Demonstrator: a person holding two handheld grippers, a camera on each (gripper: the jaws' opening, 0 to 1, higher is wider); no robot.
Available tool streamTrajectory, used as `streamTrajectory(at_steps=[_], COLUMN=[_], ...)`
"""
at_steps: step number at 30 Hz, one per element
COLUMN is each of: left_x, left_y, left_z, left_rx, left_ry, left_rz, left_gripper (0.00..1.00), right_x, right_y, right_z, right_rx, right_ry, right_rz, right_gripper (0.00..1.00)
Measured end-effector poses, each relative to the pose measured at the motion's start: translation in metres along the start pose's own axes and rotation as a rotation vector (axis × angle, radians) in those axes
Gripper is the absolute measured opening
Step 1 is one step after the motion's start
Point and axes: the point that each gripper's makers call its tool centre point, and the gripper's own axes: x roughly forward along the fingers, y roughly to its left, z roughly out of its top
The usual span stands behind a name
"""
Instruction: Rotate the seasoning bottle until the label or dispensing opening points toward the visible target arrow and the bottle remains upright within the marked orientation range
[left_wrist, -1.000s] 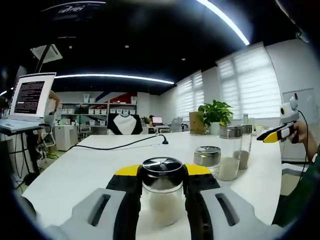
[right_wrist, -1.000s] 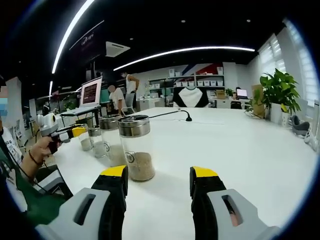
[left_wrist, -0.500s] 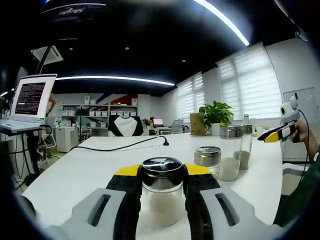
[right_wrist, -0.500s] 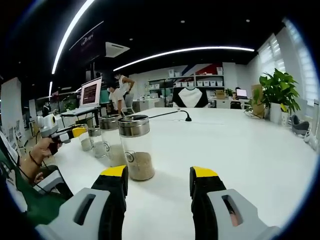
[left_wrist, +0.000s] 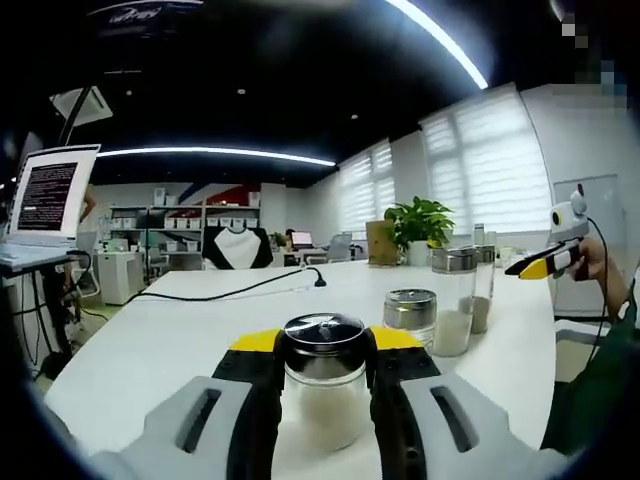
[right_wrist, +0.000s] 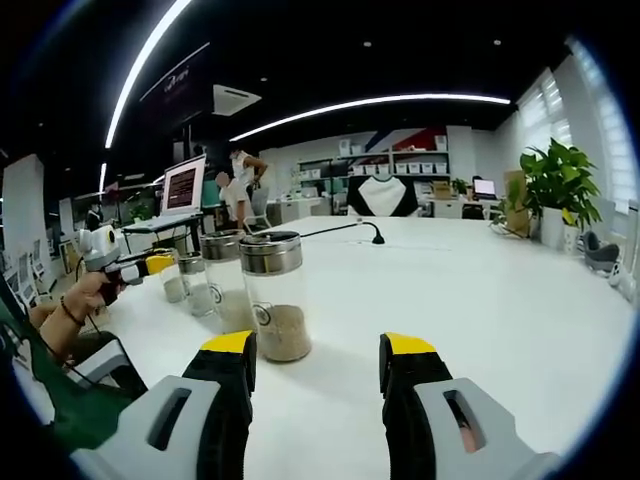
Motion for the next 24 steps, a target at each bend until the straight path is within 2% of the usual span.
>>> streamTrajectory(at_steps=[6,24], left_x=[0.0022,0.0049], left_y=[0.0008,-0.0022], left_z=[-0.0001,-0.0022], left_rx=[0.001,0.008], left_ry=[0.014,0.094], left_rz=[-0.033,-0.238], left_gripper=[0.33,0.33], right_x=[0.0019,0.0010], right_y=[0.0017,0.0038], right_z=[-0.0023,-0.0011], right_rx=[-0.001,-0.005], right_ry=[0.010,0.011], right_rz=[0.005,0.006], right_gripper=[0.49,0.49])
